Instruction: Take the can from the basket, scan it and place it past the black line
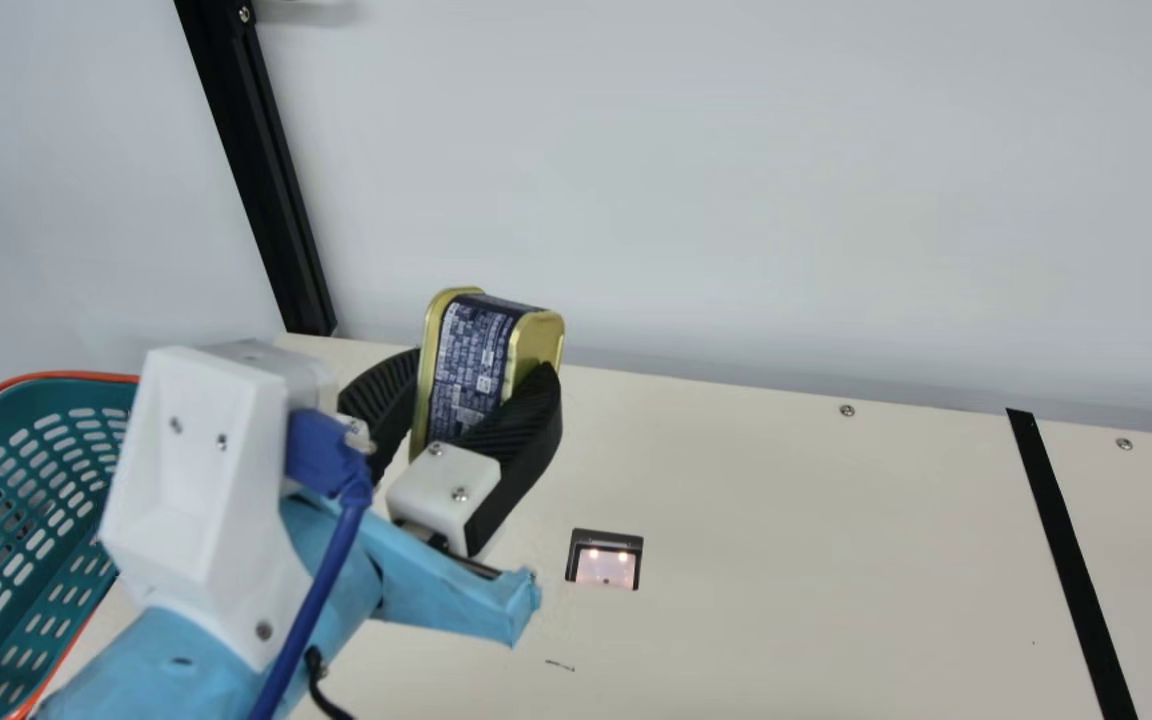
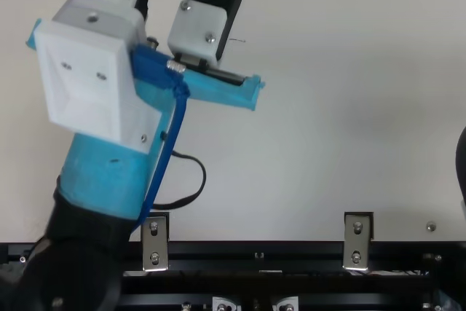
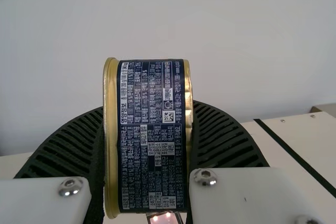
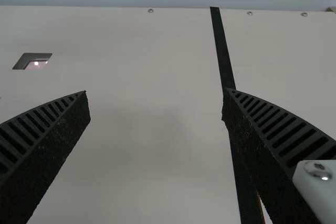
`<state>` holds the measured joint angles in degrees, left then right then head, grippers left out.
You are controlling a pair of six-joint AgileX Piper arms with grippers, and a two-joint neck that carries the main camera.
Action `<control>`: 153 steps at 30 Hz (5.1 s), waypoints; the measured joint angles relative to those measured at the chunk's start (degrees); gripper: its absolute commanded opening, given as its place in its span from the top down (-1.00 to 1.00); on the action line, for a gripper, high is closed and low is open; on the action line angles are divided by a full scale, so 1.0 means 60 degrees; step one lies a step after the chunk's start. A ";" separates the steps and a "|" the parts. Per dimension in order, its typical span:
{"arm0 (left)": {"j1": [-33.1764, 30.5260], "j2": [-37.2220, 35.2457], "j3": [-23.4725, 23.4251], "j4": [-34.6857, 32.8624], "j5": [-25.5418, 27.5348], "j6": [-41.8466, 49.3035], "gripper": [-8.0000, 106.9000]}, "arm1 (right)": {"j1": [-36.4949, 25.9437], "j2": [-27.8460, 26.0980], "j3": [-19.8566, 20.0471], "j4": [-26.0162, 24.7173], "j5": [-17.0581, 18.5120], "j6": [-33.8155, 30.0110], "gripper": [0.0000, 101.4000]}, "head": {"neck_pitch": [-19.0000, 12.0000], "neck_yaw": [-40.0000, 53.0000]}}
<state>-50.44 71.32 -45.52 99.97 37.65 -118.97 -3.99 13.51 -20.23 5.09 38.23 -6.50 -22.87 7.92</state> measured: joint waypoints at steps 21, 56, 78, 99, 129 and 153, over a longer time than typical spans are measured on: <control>-0.0524 0.0609 -0.0755 0.0009 0.0494 -0.0174 0.68 | 0.0000 0.0000 0.0000 0.0000 0.0000 0.0000 -1.00 | 0.0000 0.0049; -0.0531 0.1410 -0.1678 0.0009 0.0407 -0.0174 0.68 | 0.0000 0.0000 0.0000 0.0000 0.0000 0.0000 -1.00 | 0.0000 0.0000; -0.0575 0.2503 -0.2460 -0.0008 0.0499 -0.0174 0.68 | 0.0000 0.0000 0.0000 0.0000 0.0000 0.0000 -1.00 | -0.0049 0.0049; 0.0746 0.2591 -0.2310 0.0009 -0.0208 -0.0174 0.68 | 0.0000 0.0000 0.0000 0.0000 0.0000 0.0000 -1.00 | -0.0049 0.0000; 0.0668 0.5010 -0.3790 -0.0626 0.0305 -0.0174 0.68 | 0.0000 0.0000 0.0000 0.0000 0.0000 0.0000 -1.00 | 0.0000 0.0049; 0.0742 0.5203 -0.3270 -0.0989 0.0763 -0.0174 0.68 | 0.0000 0.0000 0.0000 0.0000 0.0000 0.0000 -1.00 | 0.0000 0.0000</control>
<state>-45.99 102.54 -65.14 94.04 42.23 -120.01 -3.99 13.51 -20.23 5.09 38.23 -6.50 -22.87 7.92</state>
